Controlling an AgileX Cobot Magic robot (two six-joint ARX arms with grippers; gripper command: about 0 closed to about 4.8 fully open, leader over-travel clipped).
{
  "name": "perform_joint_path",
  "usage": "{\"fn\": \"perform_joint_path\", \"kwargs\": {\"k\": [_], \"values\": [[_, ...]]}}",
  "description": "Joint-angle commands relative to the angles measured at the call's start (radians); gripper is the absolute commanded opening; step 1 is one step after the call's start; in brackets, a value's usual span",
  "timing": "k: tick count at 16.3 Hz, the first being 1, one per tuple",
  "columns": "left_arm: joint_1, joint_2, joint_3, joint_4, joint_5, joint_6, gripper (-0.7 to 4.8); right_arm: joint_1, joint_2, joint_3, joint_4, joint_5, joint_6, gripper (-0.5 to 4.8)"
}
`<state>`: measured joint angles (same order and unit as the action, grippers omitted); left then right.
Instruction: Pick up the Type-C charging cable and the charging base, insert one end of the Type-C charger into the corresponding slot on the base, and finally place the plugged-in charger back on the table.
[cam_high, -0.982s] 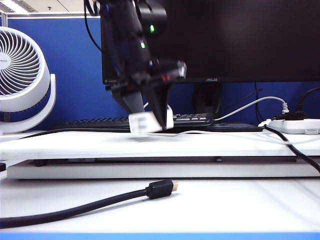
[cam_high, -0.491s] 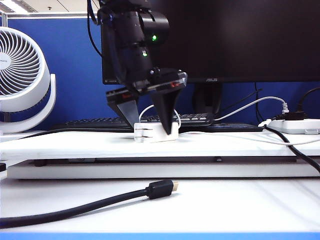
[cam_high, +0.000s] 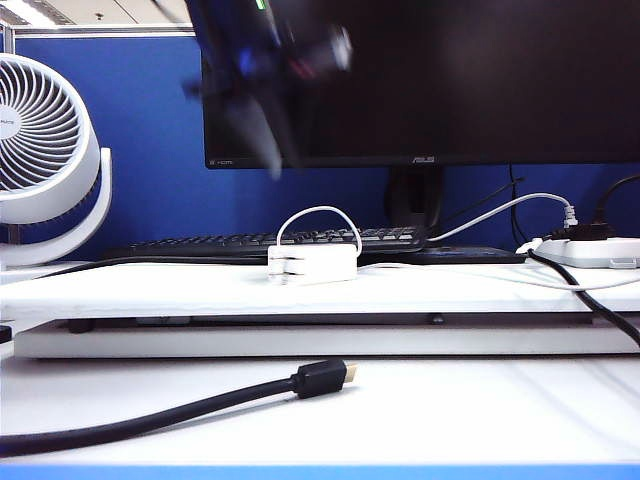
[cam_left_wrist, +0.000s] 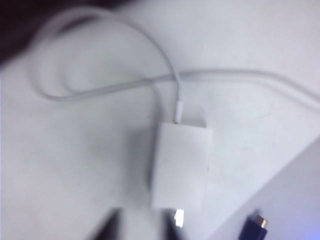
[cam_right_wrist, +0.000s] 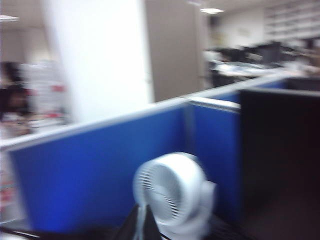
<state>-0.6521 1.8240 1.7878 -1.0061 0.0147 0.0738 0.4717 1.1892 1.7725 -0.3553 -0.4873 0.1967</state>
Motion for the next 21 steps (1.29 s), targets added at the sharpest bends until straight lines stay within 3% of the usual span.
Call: {"fn": "perform_joint_path", "kwargs": {"k": [1, 5, 10, 12, 16, 18, 20, 21], "values": [[-0.001, -0.143, 0.005, -0.04, -0.003, -0.003, -0.06, 0.0, -0.044, 0.003, -0.066, 0.117, -0.04, -0.02], [-0.001, -0.396, 0.005, -0.046, -0.003, -0.002, -0.06, 0.0, -0.13, 0.002, -0.215, 0.152, -0.135, -0.02], [-0.002, -0.734, 0.007, -0.043, -0.003, -0.003, -0.06, 0.001, -0.265, -0.007, -0.476, 0.286, -0.264, -0.02], [-0.002, -0.87, 0.006, -0.045, -0.004, 0.0, -0.06, 0.002, -0.333, -0.059, -0.508, 0.332, -0.277, -0.02], [-0.002, -1.072, 0.006, -0.128, -0.002, 0.005, -0.06, 0.002, -0.503, -0.329, -0.374, 0.336, -0.271, -0.02], [-0.002, -1.163, 0.006, -0.251, -0.004, 0.003, -0.06, 0.002, -0.607, -0.556, -0.209, 0.342, -0.252, -0.02], [-0.001, -1.233, 0.004, -0.382, -0.013, -0.046, -0.05, 0.002, -0.73, -0.852, -0.009, 0.43, -0.218, -0.02], [-0.001, -1.246, 0.004, -0.41, -0.023, -0.058, -0.06, 0.002, -0.756, -0.922, 0.029, 0.452, -0.218, -0.02]]}}
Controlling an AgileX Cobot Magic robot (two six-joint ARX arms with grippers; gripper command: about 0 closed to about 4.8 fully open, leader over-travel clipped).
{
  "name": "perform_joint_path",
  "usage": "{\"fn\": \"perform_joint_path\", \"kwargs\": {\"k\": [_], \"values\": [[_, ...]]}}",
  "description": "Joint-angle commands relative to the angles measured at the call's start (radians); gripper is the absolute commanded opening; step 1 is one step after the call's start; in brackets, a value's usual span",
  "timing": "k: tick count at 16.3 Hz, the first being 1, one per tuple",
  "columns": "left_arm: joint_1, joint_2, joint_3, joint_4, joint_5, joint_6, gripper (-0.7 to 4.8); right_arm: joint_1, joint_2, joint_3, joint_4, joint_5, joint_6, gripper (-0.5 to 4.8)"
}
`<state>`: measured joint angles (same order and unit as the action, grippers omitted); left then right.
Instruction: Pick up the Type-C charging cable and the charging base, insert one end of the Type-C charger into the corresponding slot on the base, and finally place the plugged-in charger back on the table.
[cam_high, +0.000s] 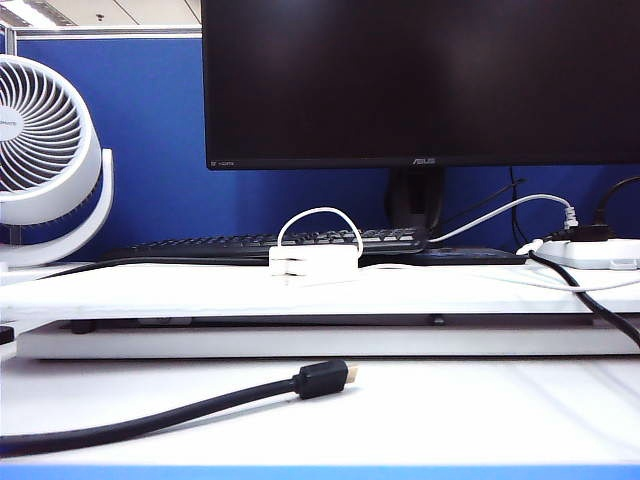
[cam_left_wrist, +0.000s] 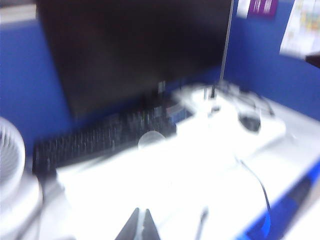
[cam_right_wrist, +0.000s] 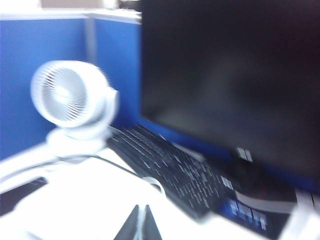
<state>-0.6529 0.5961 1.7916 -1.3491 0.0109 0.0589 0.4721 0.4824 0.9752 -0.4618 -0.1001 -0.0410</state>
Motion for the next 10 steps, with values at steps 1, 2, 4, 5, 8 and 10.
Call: {"fn": "perform_joint_path", "kwargs": {"k": [1, 2, 4, 5, 8, 10], "values": [[0.0, -0.039, -0.007, -0.083, -0.032, -0.049, -0.06, 0.002, -0.084, -0.227, 0.175, 0.108, 0.023, -0.02], [0.0, -0.063, -0.01, -0.083, -0.034, -0.048, -0.05, 0.002, -0.107, -0.307, 0.192, 0.145, 0.026, -0.02], [0.0, -0.1, -0.02, -0.083, -0.044, -0.051, -0.06, 0.002, -0.143, -0.484, 0.23, 0.196, 0.093, -0.02], [0.0, -0.112, -0.024, -0.083, -0.053, -0.051, -0.06, 0.002, -0.149, -0.544, 0.253, 0.216, 0.124, -0.02], [0.0, -0.135, -0.05, -0.083, -0.047, -0.045, -0.06, 0.002, -0.15, -0.662, 0.261, 0.357, 0.2, -0.02], [0.0, -0.148, -0.095, -0.083, -0.04, -0.051, -0.06, 0.002, -0.151, -0.743, 0.264, 0.395, 0.218, -0.02]]}}
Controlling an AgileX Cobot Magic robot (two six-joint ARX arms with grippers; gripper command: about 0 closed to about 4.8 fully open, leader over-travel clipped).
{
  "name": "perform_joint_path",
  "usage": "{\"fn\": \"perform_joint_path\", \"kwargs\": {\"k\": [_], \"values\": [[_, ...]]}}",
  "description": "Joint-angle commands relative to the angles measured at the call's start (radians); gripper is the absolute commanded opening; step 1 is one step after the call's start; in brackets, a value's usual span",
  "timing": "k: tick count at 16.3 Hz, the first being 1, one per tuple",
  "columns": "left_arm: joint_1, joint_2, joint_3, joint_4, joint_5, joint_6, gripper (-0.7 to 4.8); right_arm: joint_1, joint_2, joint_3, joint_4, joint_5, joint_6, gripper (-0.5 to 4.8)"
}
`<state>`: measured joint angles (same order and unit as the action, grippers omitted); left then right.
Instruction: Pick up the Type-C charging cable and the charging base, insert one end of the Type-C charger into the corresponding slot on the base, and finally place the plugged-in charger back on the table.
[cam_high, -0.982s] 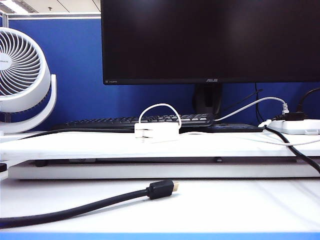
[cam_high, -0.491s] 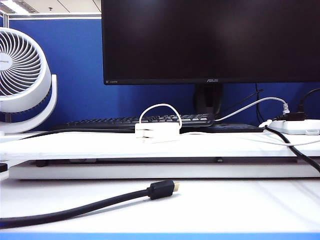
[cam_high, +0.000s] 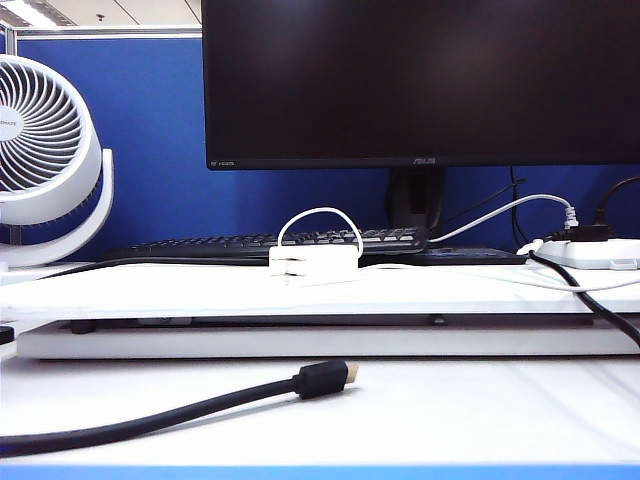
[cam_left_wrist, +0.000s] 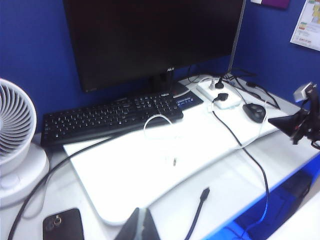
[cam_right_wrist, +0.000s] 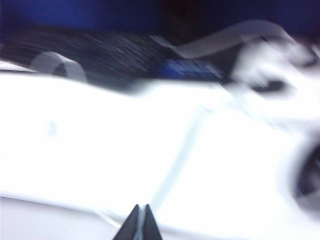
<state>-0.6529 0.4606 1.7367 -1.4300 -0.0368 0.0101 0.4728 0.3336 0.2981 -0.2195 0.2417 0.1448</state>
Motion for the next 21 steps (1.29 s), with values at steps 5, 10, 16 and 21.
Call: {"fn": "perform_joint_path", "kwargs": {"k": [5, 10, 16, 21], "values": [[0.0, -0.02, -0.248, 0.115, 0.062, 0.002, -0.06, 0.002, -0.002, -0.161, 0.002, 0.051, 0.041, -0.02], [0.0, -0.021, -0.629, 0.575, 0.183, 0.007, -0.06, 0.002, -0.002, -0.161, -0.012, 0.048, 0.039, -0.02], [0.0, -0.01, -1.3, 1.297, 0.168, -0.024, -0.06, 0.002, -0.002, -0.161, -0.012, 0.048, 0.039, -0.02], [0.025, -0.121, -1.65, 1.559, -0.051, 0.016, -0.06, 0.002, -0.002, -0.161, -0.012, 0.048, 0.039, -0.02]]}}
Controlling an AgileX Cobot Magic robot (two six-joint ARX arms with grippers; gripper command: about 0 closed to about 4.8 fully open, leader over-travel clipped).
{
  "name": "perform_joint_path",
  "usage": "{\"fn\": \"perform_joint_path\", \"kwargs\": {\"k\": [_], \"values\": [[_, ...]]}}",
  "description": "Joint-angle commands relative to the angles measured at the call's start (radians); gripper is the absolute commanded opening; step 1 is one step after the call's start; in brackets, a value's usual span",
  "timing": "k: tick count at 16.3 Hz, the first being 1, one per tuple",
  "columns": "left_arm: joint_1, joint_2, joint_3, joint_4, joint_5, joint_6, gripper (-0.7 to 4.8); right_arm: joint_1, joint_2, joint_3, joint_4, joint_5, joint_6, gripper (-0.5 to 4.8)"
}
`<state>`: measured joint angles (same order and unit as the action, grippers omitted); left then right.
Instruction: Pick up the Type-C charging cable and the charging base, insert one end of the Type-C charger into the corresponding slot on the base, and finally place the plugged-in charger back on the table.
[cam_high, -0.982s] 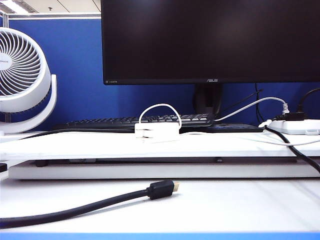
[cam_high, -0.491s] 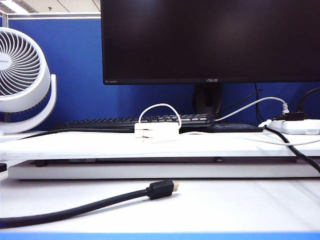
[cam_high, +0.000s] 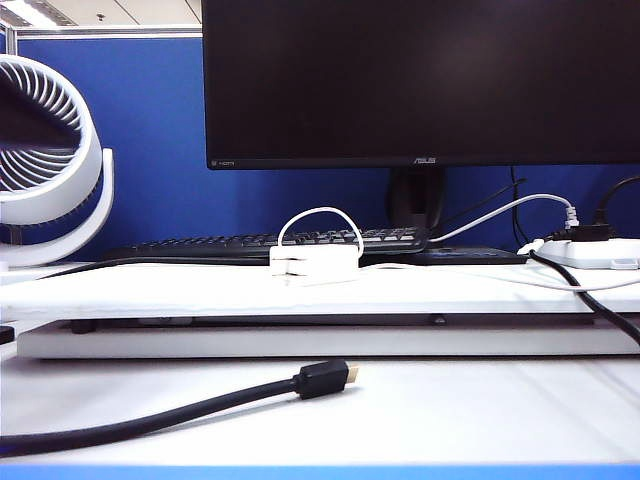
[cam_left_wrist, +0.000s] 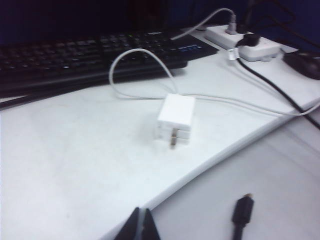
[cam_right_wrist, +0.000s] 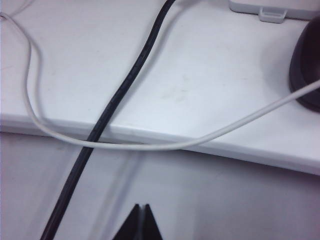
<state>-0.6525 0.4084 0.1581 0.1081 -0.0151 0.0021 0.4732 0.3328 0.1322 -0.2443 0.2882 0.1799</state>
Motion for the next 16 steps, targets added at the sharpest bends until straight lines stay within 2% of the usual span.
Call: {"fn": "perform_joint_path", "kwargs": {"k": [1, 6, 7, 8, 9, 10, 11, 12, 13, 16], "values": [[0.061, -0.098, -0.089, 0.02, -0.079, 0.025, -0.06, 0.002, -0.002, 0.005, 0.013, 0.001, 0.004, -0.02], [0.271, -0.24, -0.122, -0.008, -0.071, 0.025, -0.06, 0.002, -0.002, 0.005, 0.013, 0.001, 0.004, -0.02], [0.346, -0.291, -0.129, -0.052, -0.07, 0.024, -0.06, 0.002, -0.002, 0.005, 0.013, 0.002, 0.004, -0.02], [0.383, -0.321, -0.133, -0.082, -0.07, 0.024, -0.06, 0.002, -0.002, 0.005, 0.013, 0.002, 0.004, -0.02], [0.475, -0.397, -0.15, -0.153, -0.045, 0.025, -0.05, 0.002, -0.002, 0.005, 0.013, 0.002, 0.004, -0.02], [0.571, -0.407, -0.15, -0.292, -0.055, 0.033, -0.06, 0.002, -0.01, 0.005, 0.008, 0.005, 0.004, -0.02], [0.572, -0.407, -0.15, -0.293, -0.055, 0.049, -0.06, 0.002, -0.01, 0.005, 0.01, 0.001, 0.004, -0.02], [0.572, -0.407, -0.15, -0.293, -0.057, 0.124, -0.06, 0.002, -0.009, 0.005, 0.01, 0.001, 0.004, -0.02], [0.572, -0.407, -0.15, -0.291, -0.061, 0.139, -0.05, 0.002, -0.009, 0.005, 0.009, 0.002, 0.004, -0.02], [0.572, -0.407, -0.15, -0.286, -0.05, 0.114, -0.05, 0.002, -0.009, 0.005, 0.009, 0.002, 0.004, -0.02]]}}
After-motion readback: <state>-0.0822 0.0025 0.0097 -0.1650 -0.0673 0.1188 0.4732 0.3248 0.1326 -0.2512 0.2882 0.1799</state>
